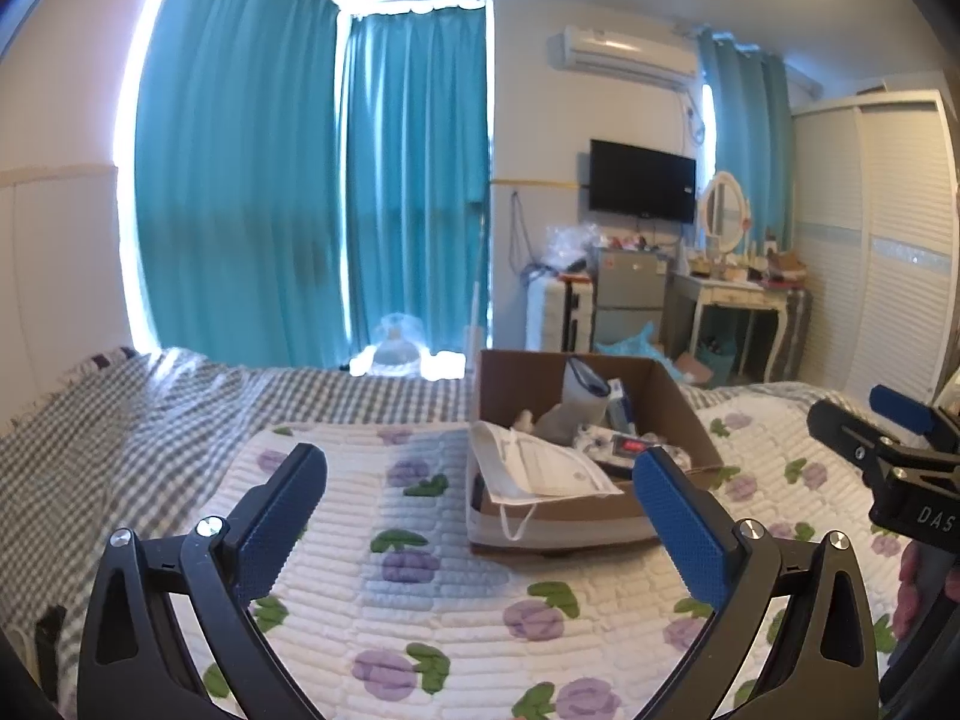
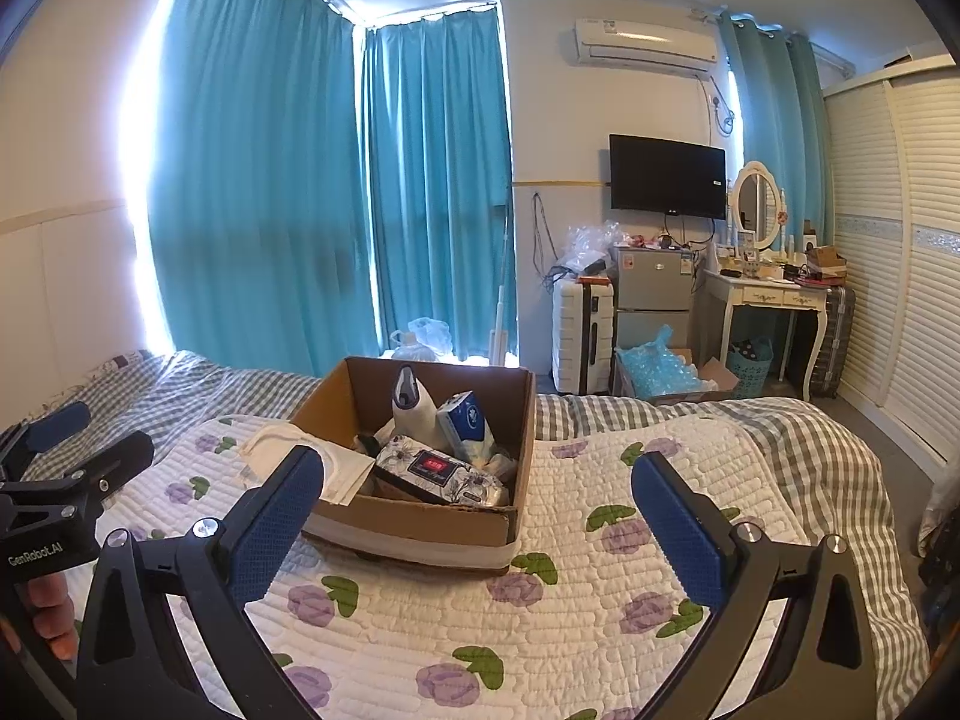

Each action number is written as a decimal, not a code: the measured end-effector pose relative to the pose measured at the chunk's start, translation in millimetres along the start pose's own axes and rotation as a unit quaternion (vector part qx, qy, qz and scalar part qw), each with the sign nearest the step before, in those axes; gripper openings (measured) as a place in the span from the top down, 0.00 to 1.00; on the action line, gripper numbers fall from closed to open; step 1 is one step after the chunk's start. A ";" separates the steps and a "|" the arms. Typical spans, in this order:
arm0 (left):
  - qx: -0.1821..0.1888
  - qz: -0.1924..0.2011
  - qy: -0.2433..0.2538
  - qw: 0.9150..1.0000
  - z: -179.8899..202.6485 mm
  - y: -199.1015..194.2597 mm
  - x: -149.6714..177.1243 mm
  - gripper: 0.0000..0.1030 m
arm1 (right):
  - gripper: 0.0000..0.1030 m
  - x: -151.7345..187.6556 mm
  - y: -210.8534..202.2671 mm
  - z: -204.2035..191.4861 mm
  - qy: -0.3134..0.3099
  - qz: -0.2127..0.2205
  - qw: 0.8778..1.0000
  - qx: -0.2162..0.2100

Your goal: Organize soft objects

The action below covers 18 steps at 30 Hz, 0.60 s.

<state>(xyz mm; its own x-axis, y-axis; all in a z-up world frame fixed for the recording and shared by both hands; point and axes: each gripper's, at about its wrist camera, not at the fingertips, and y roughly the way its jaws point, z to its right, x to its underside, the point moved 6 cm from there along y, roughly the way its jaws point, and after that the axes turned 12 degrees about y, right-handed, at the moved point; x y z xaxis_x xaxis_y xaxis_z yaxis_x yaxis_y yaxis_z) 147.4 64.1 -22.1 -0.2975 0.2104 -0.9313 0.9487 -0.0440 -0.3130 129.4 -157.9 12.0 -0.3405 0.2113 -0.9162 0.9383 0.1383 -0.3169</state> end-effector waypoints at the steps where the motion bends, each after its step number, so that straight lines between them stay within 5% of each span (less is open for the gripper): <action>1: -0.002 0.000 0.000 1.000 -0.2 0.0 0.1 0.00 | 0.00 0.5 0.3 -0.5 -0.001 0.000 1.000 0.001; 18: 0.000 -0.002 -0.001 1.000 0.7 -1.9 1.1 0.00 | 0.00 6.3 5.1 -3.8 -0.002 -0.011 1.000 -0.001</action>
<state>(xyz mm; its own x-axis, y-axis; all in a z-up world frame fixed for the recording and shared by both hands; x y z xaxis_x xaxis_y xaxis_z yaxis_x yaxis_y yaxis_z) 145.2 63.7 -22.7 -0.3015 0.2086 -0.9304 0.9476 -0.0426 -0.3166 131.8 -152.3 5.6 -0.3606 0.2049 -0.9099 0.9306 0.1455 -0.3360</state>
